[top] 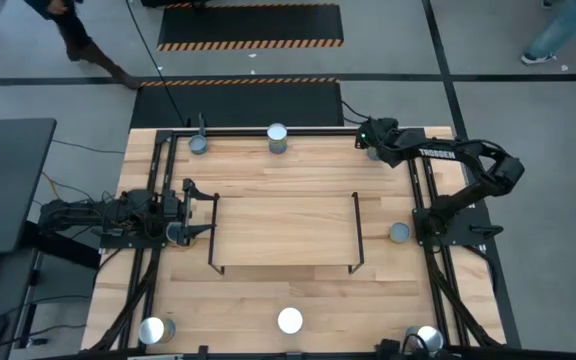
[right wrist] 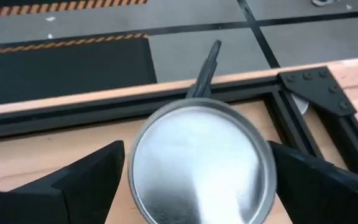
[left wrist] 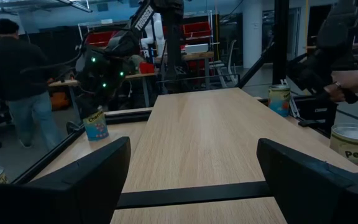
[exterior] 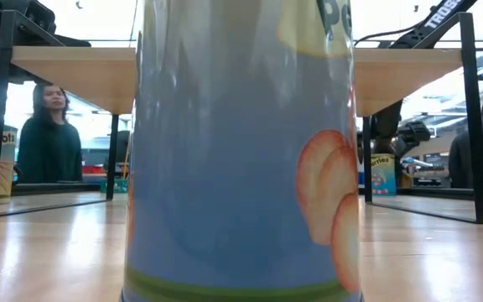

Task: Pick and place cans onto a shelf
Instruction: Put the right canned cherries on the shelf

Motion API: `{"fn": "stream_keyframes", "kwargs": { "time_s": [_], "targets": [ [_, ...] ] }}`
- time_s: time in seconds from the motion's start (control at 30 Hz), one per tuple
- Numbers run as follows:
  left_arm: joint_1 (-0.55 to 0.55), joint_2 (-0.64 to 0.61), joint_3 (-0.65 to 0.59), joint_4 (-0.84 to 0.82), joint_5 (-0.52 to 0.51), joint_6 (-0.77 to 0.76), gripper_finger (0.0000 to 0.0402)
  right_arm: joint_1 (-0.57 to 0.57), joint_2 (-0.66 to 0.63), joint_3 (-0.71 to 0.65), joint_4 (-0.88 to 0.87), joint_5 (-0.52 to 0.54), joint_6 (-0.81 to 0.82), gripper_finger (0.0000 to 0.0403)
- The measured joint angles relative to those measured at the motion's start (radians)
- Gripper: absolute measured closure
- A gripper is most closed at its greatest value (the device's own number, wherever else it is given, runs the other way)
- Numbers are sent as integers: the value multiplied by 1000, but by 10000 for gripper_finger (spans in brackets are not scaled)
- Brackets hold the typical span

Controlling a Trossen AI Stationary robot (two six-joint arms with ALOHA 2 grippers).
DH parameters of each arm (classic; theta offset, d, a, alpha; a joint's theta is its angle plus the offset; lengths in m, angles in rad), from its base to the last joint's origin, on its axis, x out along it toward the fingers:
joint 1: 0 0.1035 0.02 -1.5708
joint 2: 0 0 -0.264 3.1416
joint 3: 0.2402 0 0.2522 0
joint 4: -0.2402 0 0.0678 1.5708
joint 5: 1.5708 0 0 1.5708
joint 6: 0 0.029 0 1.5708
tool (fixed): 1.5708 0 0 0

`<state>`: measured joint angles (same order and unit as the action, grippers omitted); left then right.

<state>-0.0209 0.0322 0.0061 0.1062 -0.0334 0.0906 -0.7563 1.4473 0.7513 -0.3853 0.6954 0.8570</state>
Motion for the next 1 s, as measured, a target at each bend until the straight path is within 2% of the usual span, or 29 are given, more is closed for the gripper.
{"fn": "stream_keyframes", "kwargs": {
  "time_s": [0.2, 0.53, 0.67, 0.87, 1.0],
  "targets": [
    [0, 0, 0, 0, 0, 0, 45, 2, 25, 0, 0, 27, 59, 27],
    [0, 0, 0, 0, 0, 0, 45, 43, 13, 0, -5, 78, 68, 79],
    [0, 0, 0, 0, 0, 0, 45, 55, 13, 0, -12, 79, 65, 80],
    [0, 0, 0, 0, 0, 0, 45, 108, -41, 10, -31, 63, -40, 77],
    [0, 0, 0, 0, 0, 0, 45, 184, -107, 92, -104, 62, -127, 77]
  ]
}}
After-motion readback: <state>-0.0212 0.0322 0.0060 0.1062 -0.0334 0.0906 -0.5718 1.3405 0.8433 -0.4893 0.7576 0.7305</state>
